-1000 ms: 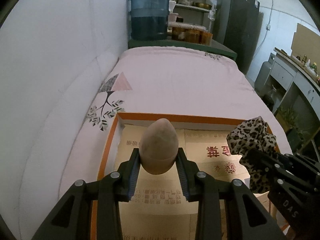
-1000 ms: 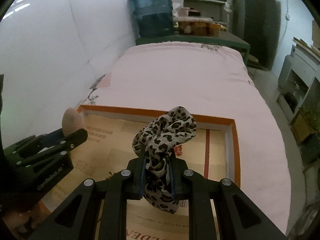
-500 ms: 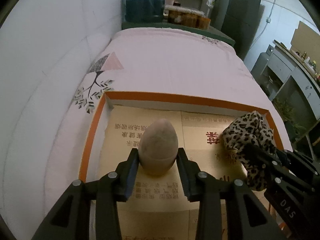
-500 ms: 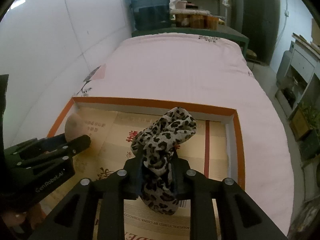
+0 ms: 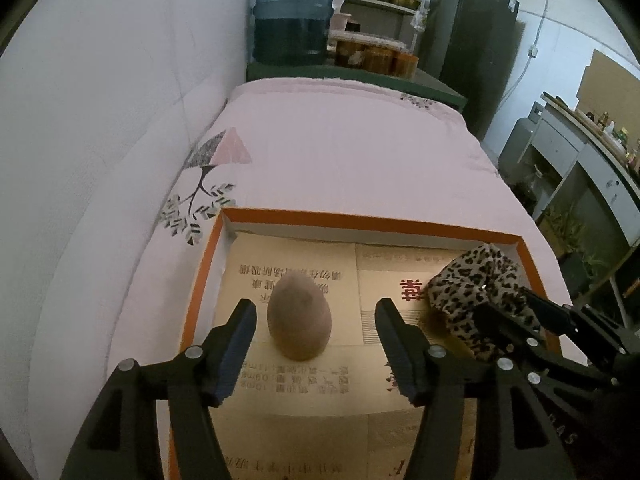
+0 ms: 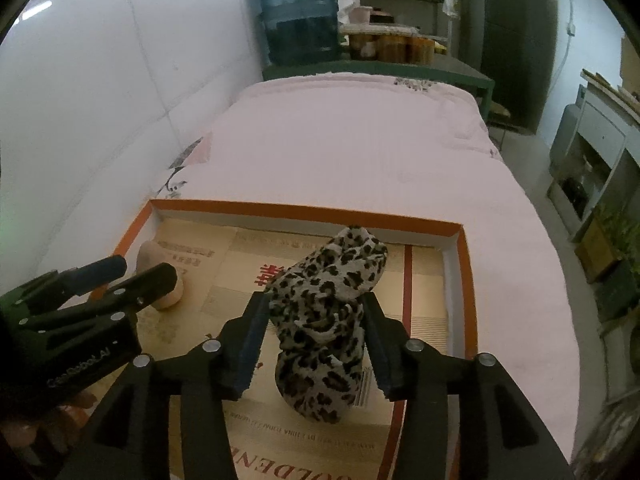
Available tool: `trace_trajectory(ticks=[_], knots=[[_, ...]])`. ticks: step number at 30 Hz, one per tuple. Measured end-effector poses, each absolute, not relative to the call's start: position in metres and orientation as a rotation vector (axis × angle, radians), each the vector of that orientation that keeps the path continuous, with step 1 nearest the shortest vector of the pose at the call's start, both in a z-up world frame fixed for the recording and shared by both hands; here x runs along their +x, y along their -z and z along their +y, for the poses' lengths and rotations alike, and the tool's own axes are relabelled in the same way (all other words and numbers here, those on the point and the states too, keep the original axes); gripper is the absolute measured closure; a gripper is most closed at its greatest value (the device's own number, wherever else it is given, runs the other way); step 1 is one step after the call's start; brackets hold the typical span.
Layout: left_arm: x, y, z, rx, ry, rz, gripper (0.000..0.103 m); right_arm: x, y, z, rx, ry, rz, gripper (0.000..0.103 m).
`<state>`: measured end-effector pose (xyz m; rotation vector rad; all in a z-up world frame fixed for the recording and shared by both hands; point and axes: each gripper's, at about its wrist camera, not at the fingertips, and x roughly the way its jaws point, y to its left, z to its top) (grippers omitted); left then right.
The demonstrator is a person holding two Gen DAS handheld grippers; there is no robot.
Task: Organize soft objects
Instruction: 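Open the right gripper releasing the scrunchie while the left releases the sponge, then withdraw both open grippers from the tray back toward the pile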
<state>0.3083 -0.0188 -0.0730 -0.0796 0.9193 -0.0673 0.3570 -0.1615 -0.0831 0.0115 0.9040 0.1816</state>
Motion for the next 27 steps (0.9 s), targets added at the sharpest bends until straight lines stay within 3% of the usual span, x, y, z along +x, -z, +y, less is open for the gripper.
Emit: trace_trajectory(ticks=[27], knots=[[0.248,0.01,-0.009,-0.082,0.07,0.764,0.042,0.299,0.024,-0.158,0.009,-0.158,0.812,0.053]])
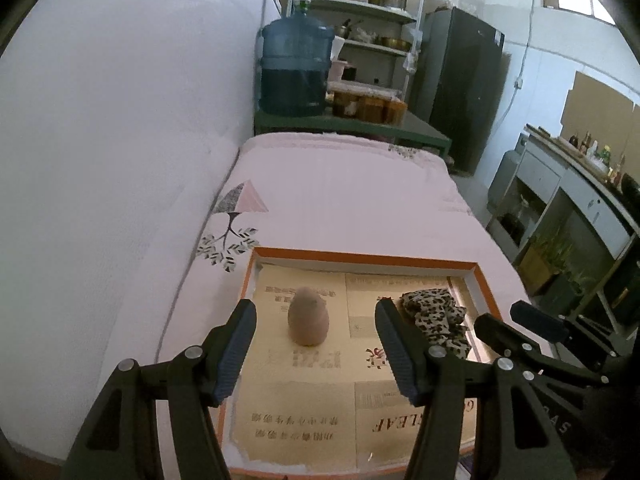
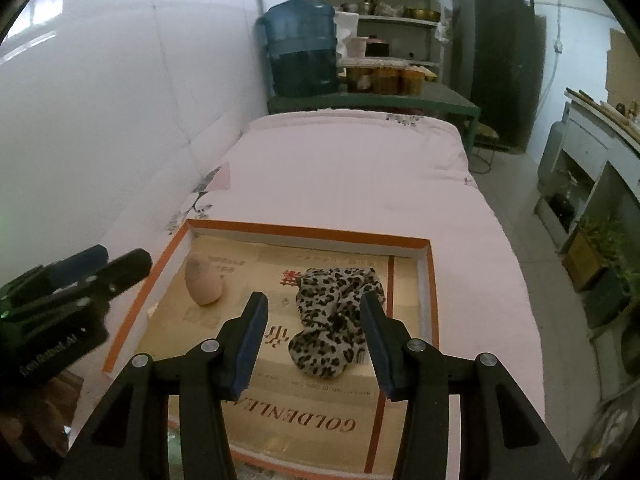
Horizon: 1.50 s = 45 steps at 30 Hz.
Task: Organize soft objects
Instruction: 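Withdraw both open grippers from the tray back toward the pile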
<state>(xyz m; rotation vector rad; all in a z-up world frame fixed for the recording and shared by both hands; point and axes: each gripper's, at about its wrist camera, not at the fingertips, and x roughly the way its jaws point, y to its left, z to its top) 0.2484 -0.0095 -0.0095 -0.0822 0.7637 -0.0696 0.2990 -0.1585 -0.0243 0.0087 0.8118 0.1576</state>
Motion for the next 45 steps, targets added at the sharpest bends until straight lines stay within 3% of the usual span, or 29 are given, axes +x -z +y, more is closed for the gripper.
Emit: trace_trajectory(ticks=[29,33,45], knots=[[0.137,-0.029,0.022,-0.093,0.055,0.637,0.042,0.194,-0.016,-0.142,-0.001,-0.175,0.739,0.053],[0.125,-0.031,0.021,-0.087,0.06,0.631,0.042,0.182,-0.017,-0.141,-0.003,-0.18,0.734,0.048],[0.094,-0.029,0.019,-0.09,0.085,0.627,0.042,0.139,-0.009,-0.15,0.008,-0.182,0.746,0.047]])
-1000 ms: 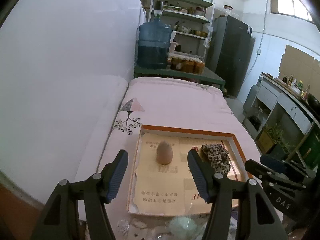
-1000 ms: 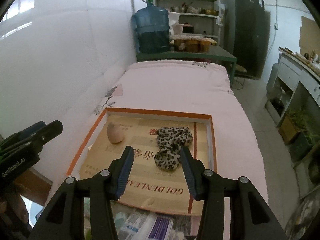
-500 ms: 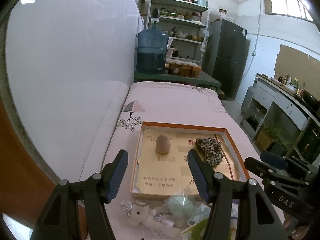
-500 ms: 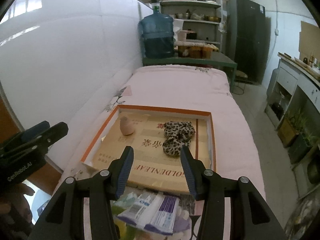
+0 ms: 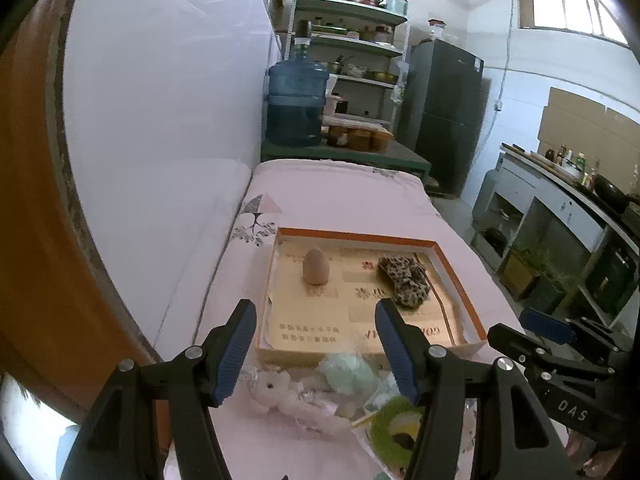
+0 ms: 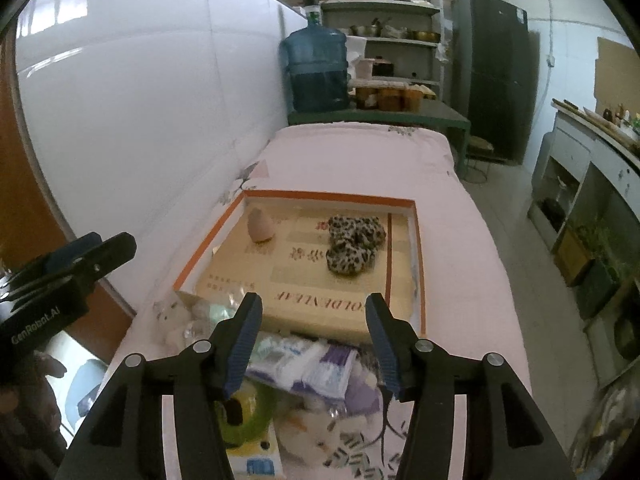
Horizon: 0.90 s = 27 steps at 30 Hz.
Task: Organize soft objects
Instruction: 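Withdraw both open grippers from the tray back toward the pile, then close the right gripper on the green fuzzy ring while the left grasps the yellow wipes packet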
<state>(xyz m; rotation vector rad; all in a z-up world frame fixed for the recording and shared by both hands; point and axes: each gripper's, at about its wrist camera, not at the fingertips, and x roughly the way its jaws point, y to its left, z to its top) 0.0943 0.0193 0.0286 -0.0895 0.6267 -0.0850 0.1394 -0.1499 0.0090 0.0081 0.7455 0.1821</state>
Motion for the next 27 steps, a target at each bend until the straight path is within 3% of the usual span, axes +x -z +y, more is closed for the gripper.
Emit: trace_trajectory(ticks=[8,25,27], knots=[[0.072,-0.018,0.015,-0.078,0.122,0.635,0.042,0.109,0.009,-0.159,0.021,-0.188,0.78,0.042],[0.04,0.033,0.017,-0.1,0.131,0.678,0.042,0.095,0.059,-0.139,0.076,-0.314,0.884,0.042],[0.037,0.038,0.017,-0.097,0.131,0.684,0.042,0.1,0.062,-0.138,0.095,-0.326,0.892,0.046]])
